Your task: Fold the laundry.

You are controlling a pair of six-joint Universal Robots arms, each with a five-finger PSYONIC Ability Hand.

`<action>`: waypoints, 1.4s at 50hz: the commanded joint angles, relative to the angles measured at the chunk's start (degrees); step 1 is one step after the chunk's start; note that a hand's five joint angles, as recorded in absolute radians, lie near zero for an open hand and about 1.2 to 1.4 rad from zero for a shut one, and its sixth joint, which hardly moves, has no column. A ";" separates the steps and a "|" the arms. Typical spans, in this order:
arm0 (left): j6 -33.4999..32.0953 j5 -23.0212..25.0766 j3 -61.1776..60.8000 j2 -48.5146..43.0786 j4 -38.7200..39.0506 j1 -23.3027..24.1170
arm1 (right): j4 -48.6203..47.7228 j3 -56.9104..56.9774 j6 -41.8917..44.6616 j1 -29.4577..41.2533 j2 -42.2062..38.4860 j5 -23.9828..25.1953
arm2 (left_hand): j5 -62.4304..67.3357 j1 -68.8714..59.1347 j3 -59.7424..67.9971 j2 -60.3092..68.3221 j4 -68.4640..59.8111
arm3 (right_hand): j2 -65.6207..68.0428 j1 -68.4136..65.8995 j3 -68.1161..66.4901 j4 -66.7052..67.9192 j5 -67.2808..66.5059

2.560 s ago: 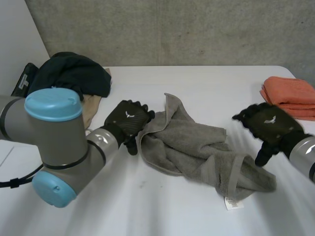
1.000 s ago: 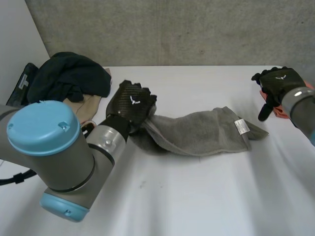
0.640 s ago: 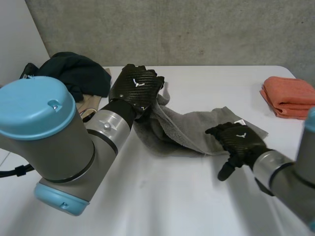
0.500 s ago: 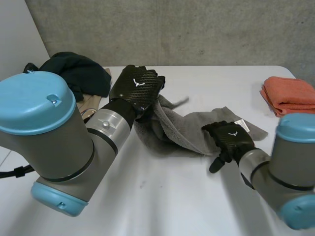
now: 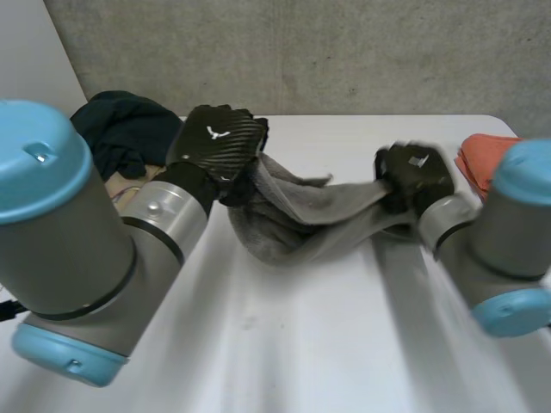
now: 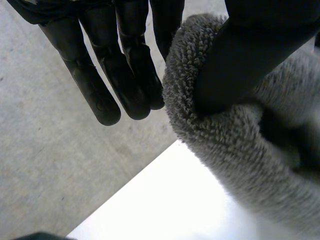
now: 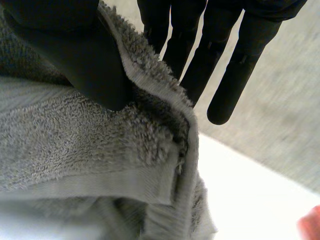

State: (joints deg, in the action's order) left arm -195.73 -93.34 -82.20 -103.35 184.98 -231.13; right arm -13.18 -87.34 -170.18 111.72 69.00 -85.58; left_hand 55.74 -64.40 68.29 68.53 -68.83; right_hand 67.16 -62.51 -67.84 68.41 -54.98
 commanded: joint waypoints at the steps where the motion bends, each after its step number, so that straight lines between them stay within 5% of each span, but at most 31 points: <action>1: -0.18 0.27 -0.33 3.50 -6.37 -3.19 | 14.47 3.14 16.70 -7.13 10.36 7.97 | 14.26 -15.60 11.71 11.47 -11.17 | 12.84 -17.49 -12.16 11.59 -15.02; 11: -0.62 0.53 -1.47 0.62 -7.09 -3.72 | 38.46 9.47 25.07 -7.92 9.41 10.43 | 14.26 -15.60 11.71 11.47 -11.17 | 12.84 -17.49 -12.16 11.59 -15.02; 20: -8.52 0.36 7.40 -14.77 -2.09 -4.60 | 38.84 18.16 27.01 -7.66 -3.86 9.91 | 14.26 -15.60 11.71 11.47 -11.17 | 12.84 -17.49 -12.16 11.59 -15.02; 26: -11.69 0.36 22.24 -17.50 11.70 -6.79 | 19.84 33.18 10.90 -7.13 -8.62 9.03 | 14.26 -15.60 11.71 11.47 -11.17 | 12.84 -17.49 -12.16 11.59 -15.02; 34: -12.04 0.00 27.45 -15.57 37.28 -6.62 | -11.51 29.43 -4.02 -7.22 -4.67 5.78 | 14.26 -15.60 11.71 11.47 -11.17 | 12.84 -17.49 -12.16 11.59 -15.02; 40: -12.04 0.00 19.90 -13.90 33.09 -6.36 | -11.79 26.88 -1.21 -6.08 -4.31 6.04 | 14.26 -15.60 11.71 11.47 -11.17 | 12.84 -17.49 -12.16 11.59 -15.02; 53: -12.31 -2.97 -7.95 -13.89 27.37 -3.11 | 5.35 14.14 14.08 -5.20 -12.22 8.06 | 14.26 -15.60 11.71 11.47 -11.17 | 12.84 -17.49 -12.16 11.59 -15.02; 60: -12.13 -7.20 -13.07 -15.39 21.59 -0.82 | 8.43 8.25 20.24 -5.81 -13.89 7.71 | 8.27 -9.61 5.73 5.49 -5.19 | 12.84 -17.49 -12.16 11.59 -15.02; 70: -11.95 -5.97 -13.60 -8.98 13.04 0.06 | 14.49 5.17 21.73 -6.08 -11.18 7.89 | 5.86 -7.20 3.31 3.07 -2.77 | 12.84 -17.49 -12.16 11.59 -15.02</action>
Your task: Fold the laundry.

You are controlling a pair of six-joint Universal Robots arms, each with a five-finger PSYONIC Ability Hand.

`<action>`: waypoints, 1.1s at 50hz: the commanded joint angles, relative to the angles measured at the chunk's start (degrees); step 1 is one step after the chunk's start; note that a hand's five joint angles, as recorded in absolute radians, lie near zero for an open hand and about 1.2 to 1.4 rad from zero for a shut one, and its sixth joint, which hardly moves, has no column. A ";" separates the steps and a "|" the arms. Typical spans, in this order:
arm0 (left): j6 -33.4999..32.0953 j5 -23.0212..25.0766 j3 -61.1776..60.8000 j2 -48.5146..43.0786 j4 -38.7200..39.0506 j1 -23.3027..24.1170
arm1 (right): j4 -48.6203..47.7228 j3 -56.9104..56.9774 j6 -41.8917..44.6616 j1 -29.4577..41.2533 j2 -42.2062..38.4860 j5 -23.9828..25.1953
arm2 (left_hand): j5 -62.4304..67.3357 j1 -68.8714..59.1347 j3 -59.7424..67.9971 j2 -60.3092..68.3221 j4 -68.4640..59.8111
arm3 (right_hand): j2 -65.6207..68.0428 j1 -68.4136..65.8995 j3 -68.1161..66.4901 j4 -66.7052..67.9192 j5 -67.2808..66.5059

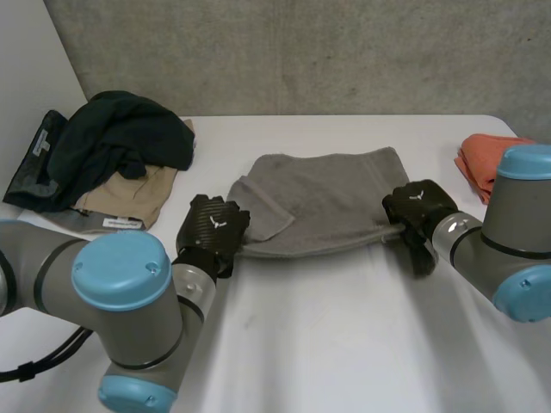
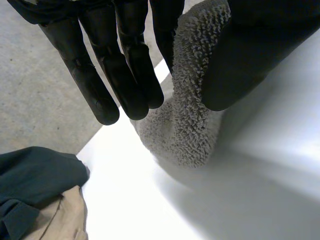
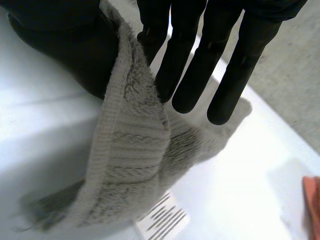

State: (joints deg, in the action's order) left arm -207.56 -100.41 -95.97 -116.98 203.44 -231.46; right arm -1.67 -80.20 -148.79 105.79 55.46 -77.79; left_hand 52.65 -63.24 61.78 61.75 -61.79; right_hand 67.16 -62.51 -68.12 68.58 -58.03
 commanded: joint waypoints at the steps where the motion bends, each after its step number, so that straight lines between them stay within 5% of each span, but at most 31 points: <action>1: -0.38 1.18 0.17 5.35 -6.38 0.31 | 3.25 -2.59 0.60 -0.14 3.25 0.01 | 15.29 -14.70 16.16 16.19 -16.15 | 12.84 -17.49 -11.88 11.42 -11.97; 11: -0.91 3.64 5.69 21.87 -14.38 -0.13 | 12.29 -2.17 11.84 -0.23 24.23 -0.43 | 17.35 -16.76 18.22 18.25 -18.21 | 12.84 -17.49 -11.88 11.42 -11.97; 18: -1.00 5.75 11.59 27.42 -19.74 -0.75 | 26.07 4.69 14.22 -0.75 31.99 -1.58 | 17.35 -16.76 18.22 18.25 -18.21 | 12.84 -17.49 -11.88 11.42 -11.97; 30: -7.24 5.75 16.68 5.64 -22.48 -4.61 | 30.86 8.73 21.44 -0.94 15.22 -4.38 | 17.35 -16.76 18.22 18.25 -18.21 | 12.84 -17.49 -11.88 11.42 -11.97; 37: -8.91 5.31 37.49 -6.42 -14.05 -5.50 | 12.01 26.46 13.81 -0.06 5.11 -10.97 | 17.35 -16.76 18.22 18.25 -18.21 | 12.84 -17.49 -11.88 11.42 -11.97; 45: -8.82 0.93 49.65 -6.25 12.38 -5.94 | -24.32 28.08 4.82 0.12 8.96 -12.47 | 17.35 -16.76 18.22 18.25 -18.21 | 12.84 -17.49 -11.88 11.42 -11.97; 55: -8.65 -1.37 30.15 1.31 12.16 -4.97 | -24.61 20.62 4.65 0.12 10.29 -9.93 | 17.35 -16.76 18.22 18.25 -18.21 | 12.84 -17.49 -11.88 11.42 -11.97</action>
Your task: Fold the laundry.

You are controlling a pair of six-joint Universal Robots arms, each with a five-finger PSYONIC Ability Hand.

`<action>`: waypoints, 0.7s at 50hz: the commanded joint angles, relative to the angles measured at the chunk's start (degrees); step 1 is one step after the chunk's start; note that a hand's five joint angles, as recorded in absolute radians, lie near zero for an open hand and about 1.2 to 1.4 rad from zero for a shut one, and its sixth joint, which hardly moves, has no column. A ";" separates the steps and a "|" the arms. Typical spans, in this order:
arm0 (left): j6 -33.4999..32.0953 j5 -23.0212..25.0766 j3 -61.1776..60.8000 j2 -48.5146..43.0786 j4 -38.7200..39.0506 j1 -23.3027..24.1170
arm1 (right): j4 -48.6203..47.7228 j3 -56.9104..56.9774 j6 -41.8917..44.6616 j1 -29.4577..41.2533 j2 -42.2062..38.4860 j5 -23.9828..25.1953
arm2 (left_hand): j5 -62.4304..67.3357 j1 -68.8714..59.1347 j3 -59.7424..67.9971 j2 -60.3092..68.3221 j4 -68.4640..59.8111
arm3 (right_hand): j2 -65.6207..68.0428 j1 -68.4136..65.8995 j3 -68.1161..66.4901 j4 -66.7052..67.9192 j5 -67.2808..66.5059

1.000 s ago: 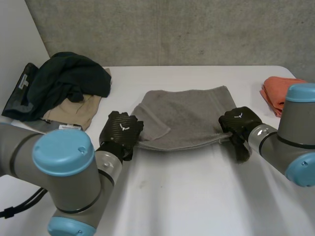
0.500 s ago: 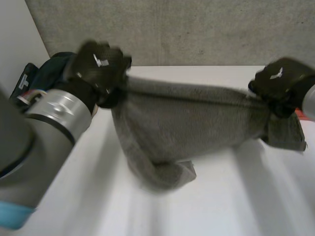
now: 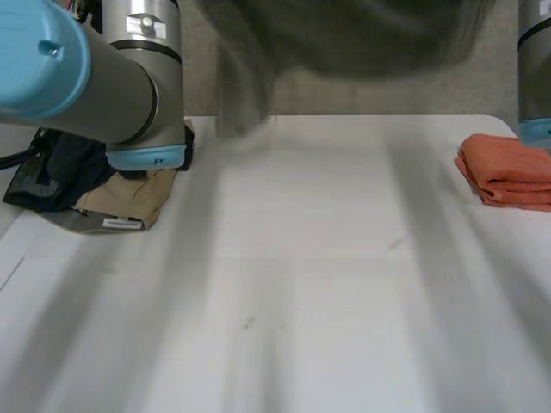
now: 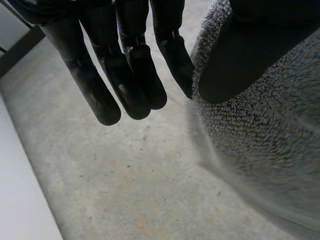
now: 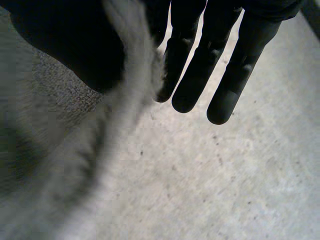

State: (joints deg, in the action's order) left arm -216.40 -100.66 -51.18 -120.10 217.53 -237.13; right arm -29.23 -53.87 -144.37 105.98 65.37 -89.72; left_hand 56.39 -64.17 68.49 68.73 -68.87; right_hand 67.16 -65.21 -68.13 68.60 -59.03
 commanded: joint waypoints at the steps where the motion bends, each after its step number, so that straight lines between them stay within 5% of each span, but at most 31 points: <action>1: 0.19 -1.55 -16.91 4.61 -2.20 0.79 | 4.00 -7.80 0.23 -0.07 0.29 2.79 | 13.61 -15.83 11.51 11.27 -11.13 | 12.84 -14.79 -11.87 11.40 -10.97; 18: 0.18 -7.71 -44.61 -0.49 -6.06 7.03 | 16.83 -31.37 2.77 -0.78 -9.38 6.31 | 13.46 -15.69 11.37 11.12 -10.99 | 12.84 -14.79 -11.87 11.40 -10.97; 24: 0.27 -6.83 -47.96 4.17 -14.50 7.83 | 17.54 -35.94 5.06 -0.69 -8.86 6.40 | -40.64 38.41 -42.73 -42.98 43.11 | 12.84 -14.79 -11.87 11.40 -10.97; 30: 0.36 -6.65 -48.05 7.16 -18.11 7.30 | 17.54 -38.76 5.33 -0.69 -3.59 6.57 | -54.50 52.27 -56.59 -56.83 56.97 | 12.84 -14.79 -11.87 11.40 -10.97; 35: 0.45 -5.00 -49.71 12.33 -19.16 1.00 | 17.46 -40.34 5.15 -0.78 -2.26 7.71 | -53.66 51.44 -55.76 -56.00 56.14 | 12.84 -14.79 -11.87 11.40 -10.97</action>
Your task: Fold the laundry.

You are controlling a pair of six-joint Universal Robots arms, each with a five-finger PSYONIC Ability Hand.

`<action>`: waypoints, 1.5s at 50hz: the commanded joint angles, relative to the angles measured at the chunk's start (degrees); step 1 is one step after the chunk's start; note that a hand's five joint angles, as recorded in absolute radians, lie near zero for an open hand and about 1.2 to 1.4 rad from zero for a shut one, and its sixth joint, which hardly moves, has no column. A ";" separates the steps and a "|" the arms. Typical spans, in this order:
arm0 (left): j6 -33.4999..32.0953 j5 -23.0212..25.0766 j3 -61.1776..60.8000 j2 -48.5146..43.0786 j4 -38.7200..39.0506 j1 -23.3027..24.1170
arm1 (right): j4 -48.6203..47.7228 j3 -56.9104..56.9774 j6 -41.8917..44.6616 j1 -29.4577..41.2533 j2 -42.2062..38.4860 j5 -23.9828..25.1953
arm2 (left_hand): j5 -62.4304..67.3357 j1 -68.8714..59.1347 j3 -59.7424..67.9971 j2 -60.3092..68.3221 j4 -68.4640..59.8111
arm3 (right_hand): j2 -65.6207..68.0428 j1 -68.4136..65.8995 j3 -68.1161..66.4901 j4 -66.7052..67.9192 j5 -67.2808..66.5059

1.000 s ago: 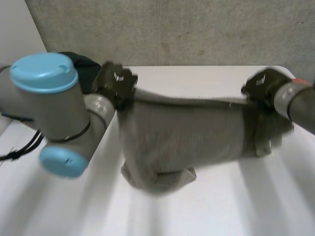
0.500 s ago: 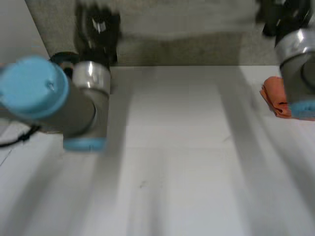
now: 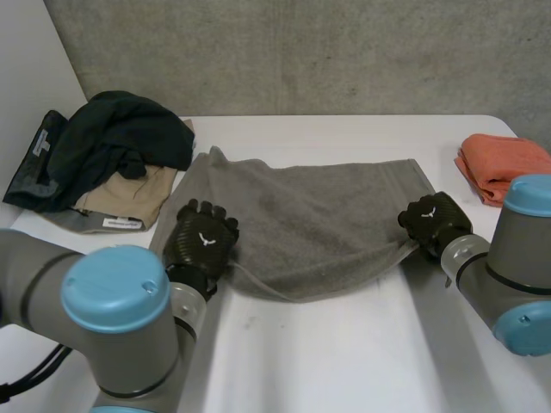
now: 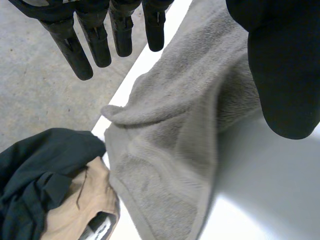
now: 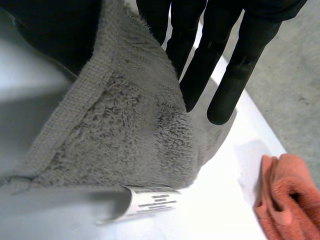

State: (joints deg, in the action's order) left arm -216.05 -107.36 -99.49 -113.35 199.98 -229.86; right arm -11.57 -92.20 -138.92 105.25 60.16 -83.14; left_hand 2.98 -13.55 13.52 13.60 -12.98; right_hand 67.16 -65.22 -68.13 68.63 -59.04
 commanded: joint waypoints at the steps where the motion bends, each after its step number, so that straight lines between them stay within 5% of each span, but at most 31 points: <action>1: 0.19 2.93 -2.20 6.47 -1.78 -7.70 | -0.29 -2.20 -0.47 -0.04 2.94 1.40 | 0.42 0.14 -0.11 -0.20 -0.43 | 12.84 -14.78 -11.87 11.37 -10.96; 8: 0.46 21.03 -10.19 9.82 -2.67 -16.84 | -0.56 -3.25 -0.47 -0.04 3.03 2.28 | 10.67 -10.11 10.14 10.06 -10.68 | 12.84 -14.78 -11.87 11.37 -10.96; 17: 1.07 25.00 -11.87 7.19 -1.79 -20.90 | -0.56 -3.34 -0.56 -0.13 3.03 2.19 | 19.27 -18.70 18.73 18.65 -19.27 | 12.84 -14.78 -11.87 11.37 -10.96; 32: 12.93 24.92 -6.43 -0.81 8.76 -20.55 | -0.64 -5.27 -0.47 -0.22 2.94 2.10 | 16.07 -15.51 15.53 15.45 -16.07 | 12.84 -14.78 -11.87 11.37 -10.96; 46: 13.29 24.39 0.34 -7.41 4.55 -15.45 | -0.64 -5.19 -0.47 -0.30 2.94 1.84 | 15.73 -15.17 15.20 15.12 -15.74 | 12.84 -14.78 -11.87 11.37 -10.96; 64: 12.67 24.13 2.19 -10.21 3.66 -15.62 | -0.64 -4.83 -0.47 -0.92 2.94 1.75 | 16.24 -15.68 15.70 15.62 -16.24 | 12.84 -14.78 -11.87 11.37 -10.96; 75: 12.15 9.98 6.68 -12.07 6.39 -16.24 | -0.12 -3.87 -0.21 -2.15 3.65 1.14 | 33.69 -33.13 33.16 33.08 -33.70 | 12.84 -14.78 -11.87 11.37 -10.96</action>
State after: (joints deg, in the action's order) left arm -203.83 -90.29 -93.48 -126.67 205.03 -245.76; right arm -12.15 -96.71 -139.35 103.95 63.27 -81.73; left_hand 20.65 -33.70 33.08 32.98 -33.30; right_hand 67.16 -65.22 -68.13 68.63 -59.03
